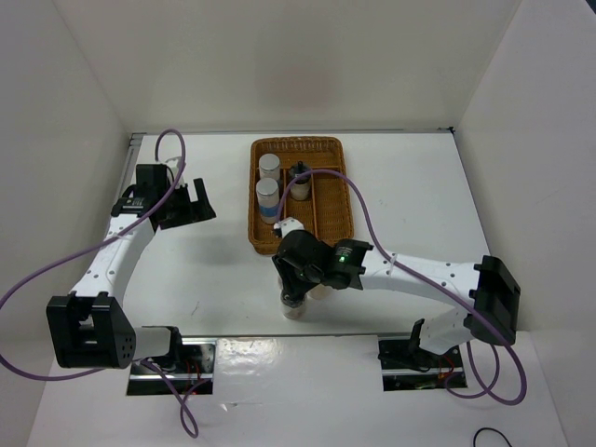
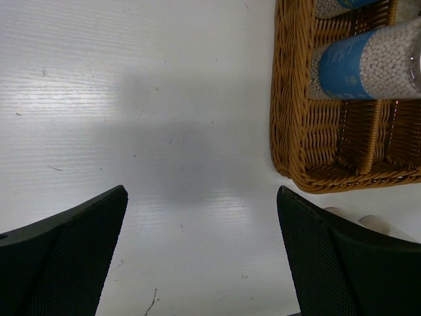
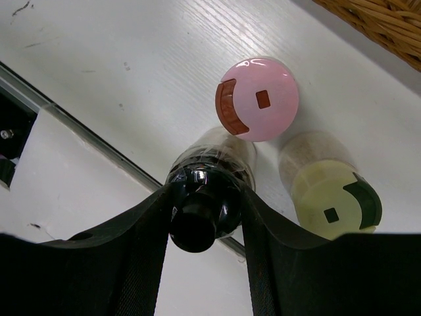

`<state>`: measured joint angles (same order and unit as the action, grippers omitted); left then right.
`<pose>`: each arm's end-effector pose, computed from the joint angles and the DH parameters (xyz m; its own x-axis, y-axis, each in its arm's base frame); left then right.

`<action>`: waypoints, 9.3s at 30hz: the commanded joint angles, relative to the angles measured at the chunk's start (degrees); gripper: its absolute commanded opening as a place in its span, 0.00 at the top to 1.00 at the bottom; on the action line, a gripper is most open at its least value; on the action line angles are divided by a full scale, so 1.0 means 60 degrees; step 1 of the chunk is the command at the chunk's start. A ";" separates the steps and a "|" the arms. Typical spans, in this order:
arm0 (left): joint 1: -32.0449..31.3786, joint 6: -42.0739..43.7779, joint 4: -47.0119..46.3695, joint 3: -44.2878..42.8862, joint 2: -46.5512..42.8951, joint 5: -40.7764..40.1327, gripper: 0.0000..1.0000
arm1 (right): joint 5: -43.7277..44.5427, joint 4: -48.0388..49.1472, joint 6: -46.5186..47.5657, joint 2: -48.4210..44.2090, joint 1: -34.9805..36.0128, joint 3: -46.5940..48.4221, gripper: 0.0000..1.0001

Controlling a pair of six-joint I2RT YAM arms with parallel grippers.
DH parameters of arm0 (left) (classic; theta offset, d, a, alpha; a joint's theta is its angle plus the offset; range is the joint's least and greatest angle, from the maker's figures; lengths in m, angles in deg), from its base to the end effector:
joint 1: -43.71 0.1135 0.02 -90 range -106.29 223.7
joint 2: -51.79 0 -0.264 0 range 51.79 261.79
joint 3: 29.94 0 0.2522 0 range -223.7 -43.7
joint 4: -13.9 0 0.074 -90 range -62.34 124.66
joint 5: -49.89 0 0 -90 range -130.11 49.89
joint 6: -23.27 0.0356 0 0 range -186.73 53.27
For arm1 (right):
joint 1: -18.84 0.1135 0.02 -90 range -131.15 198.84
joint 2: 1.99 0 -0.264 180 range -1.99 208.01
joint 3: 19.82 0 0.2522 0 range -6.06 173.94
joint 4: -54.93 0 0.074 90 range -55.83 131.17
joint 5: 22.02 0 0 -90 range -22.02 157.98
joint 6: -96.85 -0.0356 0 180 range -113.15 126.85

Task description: Organize the condiment bottles

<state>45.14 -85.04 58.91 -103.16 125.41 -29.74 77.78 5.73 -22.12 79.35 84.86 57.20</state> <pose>0.2744 0.0004 0.2874 -0.7079 -0.3268 -0.6262 -0.1270 0.9310 -0.3422 0.1261 0.2685 0.2678 -0.7021 -0.4040 -0.5864 -0.5934 0.7871 0.1682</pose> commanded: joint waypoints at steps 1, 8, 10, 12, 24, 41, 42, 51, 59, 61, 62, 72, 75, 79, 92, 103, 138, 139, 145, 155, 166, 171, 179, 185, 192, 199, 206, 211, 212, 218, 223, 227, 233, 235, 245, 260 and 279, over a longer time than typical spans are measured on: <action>0.0054 -0.0069 -0.0286 0.0067 -0.0127 0.0103 0.00 | 0.0051 -0.0259 -0.0079 0.0081 0.0173 0.0486 0.50; 0.0054 -0.0069 -0.0373 0.0067 -0.0127 0.0103 0.00 | -0.0241 -0.0348 -0.0167 0.0081 0.0174 0.0486 0.50; 0.0054 -0.0069 -0.0373 0.0067 -0.0127 0.0103 0.00 | -0.0242 -0.0436 -0.0167 0.0081 0.0174 0.0486 0.50; 0.0054 -0.0069 -0.0373 0.0067 -0.0127 0.0103 0.00 | -0.0242 -0.0436 -0.0167 0.0081 0.0174 0.0486 0.51; 0.0054 -0.0069 -0.0373 0.0067 -0.0039 0.0103 0.00 | -0.0242 -0.0436 -0.0254 0.0081 0.0262 0.0397 0.78; 0.0054 -0.0069 -0.0461 0.0067 0.0135 0.0103 0.00 | 0.0300 -0.1665 0.0433 -0.0549 0.0160 0.3017 0.90; 0.0054 -0.0069 -0.0461 0.0067 0.0136 0.0103 0.00 | 0.0300 -0.1855 0.0579 -0.0549 0.0159 0.3194 0.90; 0.0054 -0.0069 -0.0461 0.0067 0.0239 0.0103 0.00 | 0.1352 -0.2736 0.1575 0.0183 -0.0440 0.5026 0.90; 0.0054 -0.0069 -0.0461 -0.0021 0.0429 0.0103 0.00 | 0.1779 -0.1682 0.2338 0.0769 -0.1451 0.5553 0.90; 0.0054 -0.0069 -0.0548 -0.0021 0.0545 0.0016 0.00 | 0.1692 -0.1448 0.2601 0.0887 -0.1933 0.5656 0.90; 0.0054 -0.0069 -0.0549 -0.0108 0.0634 0.0015 0.00 | 0.1691 -0.1171 0.2602 0.0974 -0.2081 0.5657 0.90; 0.0054 -0.0069 -0.0549 -0.0489 0.1206 0.0015 0.00 | 0.1737 -0.0159 0.3378 0.2188 -0.3443 0.6125 0.90; 0.0054 -0.0069 -0.0637 -0.0578 0.1396 0.0015 0.00 | 0.1545 0.0295 0.3378 0.2584 -0.3898 0.6039 0.90; 0.0054 0.0019 -0.0637 -0.0666 0.1586 0.0015 0.00 | 0.1325 0.1043 0.3378 0.2995 -0.4016 0.5818 0.91; 0.0142 0.0019 -0.0637 -0.0930 0.1997 -0.0073 0.00 | 0.1545 0.1278 0.3554 0.4548 -0.4104 0.6258 0.91; 0.0142 0.0019 -0.0549 -0.0930 0.1998 0.0131 0.00 | 0.1106 0.2128 0.3173 0.4562 -0.4587 0.5188 0.90; -0.5053 -0.0802 -0.0405 -0.0679 -0.0335 0.0136 0.00 | 0.2484 0.1222 0.0407 -0.1794 -0.4763 -0.0054 0.01; -0.5478 -0.0932 -0.0301 -0.1014 0.0146 -0.0289 0.00 | 0.2337 0.0828 0.0231 -0.1983 -0.4763 -0.0157 0.01; -0.7357 -0.1284 0.0198 -0.1354 0.1146 -0.2299 0.00 | 0.1707 0.0589 -0.0692 -0.3125 -0.4763 -0.1241 0.01; -0.7783 -0.1519 0.0096 -0.1032 0.1162 -0.2769 0.01 | 0.1794 0.0018 -0.1441 -0.4328 -0.4763 -0.2004 0.01; -0.8251 -0.1607 0.0095 -0.0945 0.1425 -0.2754 0.04 | 0.2102 -0.0407 -0.1924 -0.3581 -0.5260 -0.1726 0.01; -0.8338 -0.1519 0.0183 -0.0944 0.1615 -0.2842 0.06 | 0.1896 -0.0407 -0.1924 -0.3668 -0.5671 -0.1813 0.01; -0.8544 -0.1519 0.0183 -0.0944 0.2085 -0.3018 0.07 | 0.1502 -0.0407 -0.1924 -0.3932 -0.6636 -0.1902 0.01; -0.8544 -0.1432 0.0271 -0.0944 0.2173 -0.3208 0.15 | 0.1164 -0.0231 -0.1924 -0.4211 -0.6975 -0.2107 0.01; -0.8632 -0.1432 0.0271 -0.1032 0.2552 -0.3208 0.22 | 0.1076 -0.0231 -0.1924 -0.4211 -0.7077 -0.2209 0.01; -0.8807 -0.1432 0.0358 -0.1120 0.2641 -0.3208 0.35 | 0.1076 -0.0143 -0.1924 -0.4299 -0.7077 -0.2209 0.01; -0.8808 -0.1519 0.0447 -0.1558 0.2335 -0.3208 0.60 | 0.0900 -0.0056 -0.1836 -0.4299 -0.7077 -0.2209 0.01; -0.8808 -0.1286 0.1147 -0.2553 0.1851 -0.3413 0.62 | 0.0783 -0.0055 -0.1734 -0.4299 -0.7077 -0.2297 0.01; -0.8808 -0.1285 0.1266 -0.3078 0.1850 -0.3544 0.62 | 0.0783 -0.0055 -0.1734 -0.4212 -0.7077 -0.2297 0.01; -0.8808 -0.0729 0.1604 -0.4985 0.1762 -0.3851 0.62 | -0.0050 0.0383 -0.1369 -0.4401 -0.7077 -0.2472 0.01; -0.8808 -0.0217 0.1384 -0.6666 0.2654 -0.4394 0.60 | -0.0285 0.0502 -0.1280 -0.4768 -0.6859 -0.2590 0.01; -0.8692 0.0164 0.1384 -0.7868 0.3445 -0.4746 0.58 | -0.0433 0.0691 -0.1192 -0.4856 -0.6156 -0.2677 0.01; -0.8134 0.0983 0.1807 -1.0388 0.5667 -0.4411 0.58 | -0.0433 0.1116 -0.1017 -0.4856 -0.5101 -0.2854 0.01; -0.7827 0.1073 0.2086 -1.1803 0.6329 -0.4308 0.58 | -0.0433 0.1204 -0.1016 -0.4943 -0.4823 -0.2854 0.01; -0.6567 0.1570 0.5003 -1.9255 1.1048 -0.2419 0.58 | -0.0345 0.1659 -0.0388 -0.5091 -0.4310 -0.2709 0.01; -0.6113 0.1659 0.4812 -1.9445 1.2381 -0.1099 0.58 | 0.0915 0.1468 0.0346 -0.2439 -0.2098 -0.1462 0.01; -0.6113 0.1659 0.4299 -1.9973 1.3979 -0.1948 0.57 | 0.2512 0.0546 -0.1822 -0.4503 -0.2097 -0.1814 0.01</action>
<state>8.55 -75.82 87.54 -220.49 208.49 -40.53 89.54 9.36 -29.82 55.31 71.86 45.79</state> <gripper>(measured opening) 0.583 0.985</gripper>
